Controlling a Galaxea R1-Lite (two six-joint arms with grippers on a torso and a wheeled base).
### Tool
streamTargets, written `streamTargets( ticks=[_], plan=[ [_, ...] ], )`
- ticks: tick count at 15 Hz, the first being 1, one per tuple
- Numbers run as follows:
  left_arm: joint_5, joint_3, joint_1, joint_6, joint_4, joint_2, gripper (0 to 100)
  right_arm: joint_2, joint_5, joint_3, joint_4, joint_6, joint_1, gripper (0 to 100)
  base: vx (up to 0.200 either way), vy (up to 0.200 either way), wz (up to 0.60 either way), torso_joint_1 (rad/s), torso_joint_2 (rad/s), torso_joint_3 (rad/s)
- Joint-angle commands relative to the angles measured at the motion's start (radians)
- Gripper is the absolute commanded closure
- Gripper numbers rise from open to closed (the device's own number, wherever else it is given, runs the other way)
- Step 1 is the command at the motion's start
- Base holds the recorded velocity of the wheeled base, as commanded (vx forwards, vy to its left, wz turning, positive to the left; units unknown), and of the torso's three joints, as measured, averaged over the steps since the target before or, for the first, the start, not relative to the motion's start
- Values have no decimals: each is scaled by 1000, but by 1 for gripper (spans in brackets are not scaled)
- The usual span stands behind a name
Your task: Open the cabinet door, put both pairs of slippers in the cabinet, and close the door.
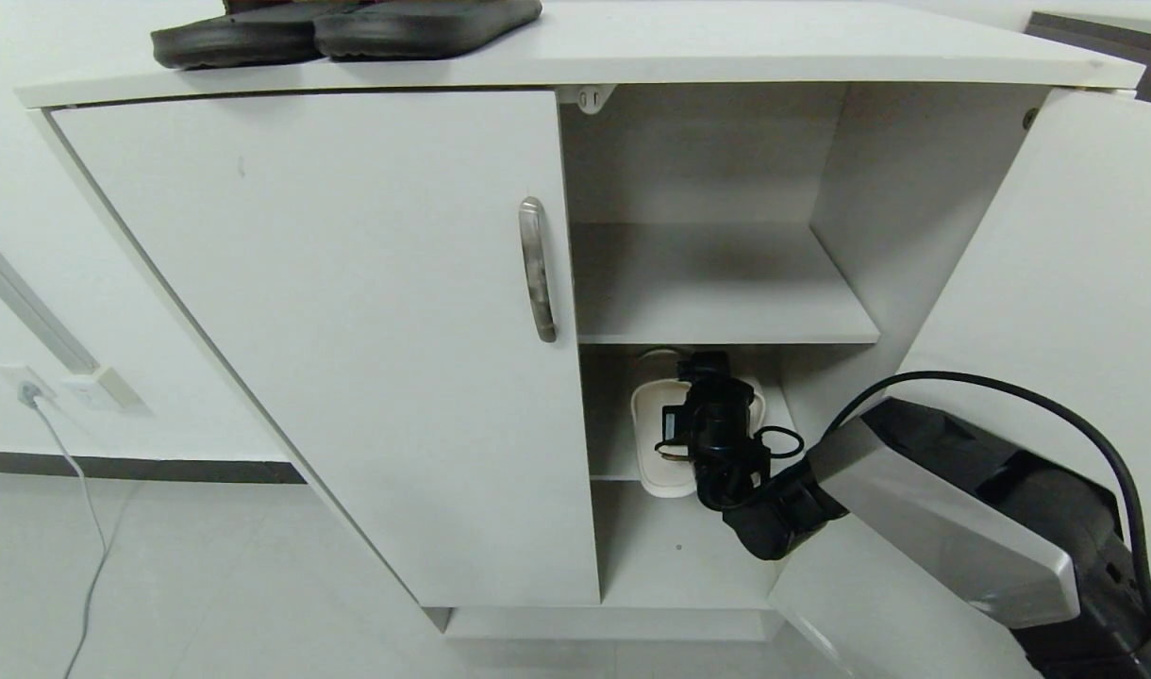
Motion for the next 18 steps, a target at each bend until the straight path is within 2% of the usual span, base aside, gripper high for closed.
streamTargets(
  ticks=[1, 5, 6, 9, 12, 18],
  plan=[
    [0, 0, 0, 0, 0, 1, 100, 12, 0, -5, -2, 0, 3, 100, 0, 0, 0, 0, 0, 0],
    [0, 0, 0, 0, 0, 1, 100, 12, -2, -5, -2, 2, 3, 100, 0, 0, 0, 0, 0, 0],
    [0, 0, 0, 0, 0, 1, 100, 12, -2, -3, -2, 2, 1, 0, 0, 0, 0, 0, 0, 0],
    [0, 0, 0, 0, 0, 1, 100, 2, -3, 29, -3, 2, 3, 0, 0, 0, 0, 0, 0, 0],
    [0, 0, 0, 0, 0, 1, 100, -79, -3, 155, -29, 10, 21, 0, 0, 0, 0, 0, 0, 0],
    [-2, 0, 0, -2, 0, 1, 100, -331, -29, 557, -203, 6, 122, 0, 0, 0, 0, 0, 0, 0]
  ],
)
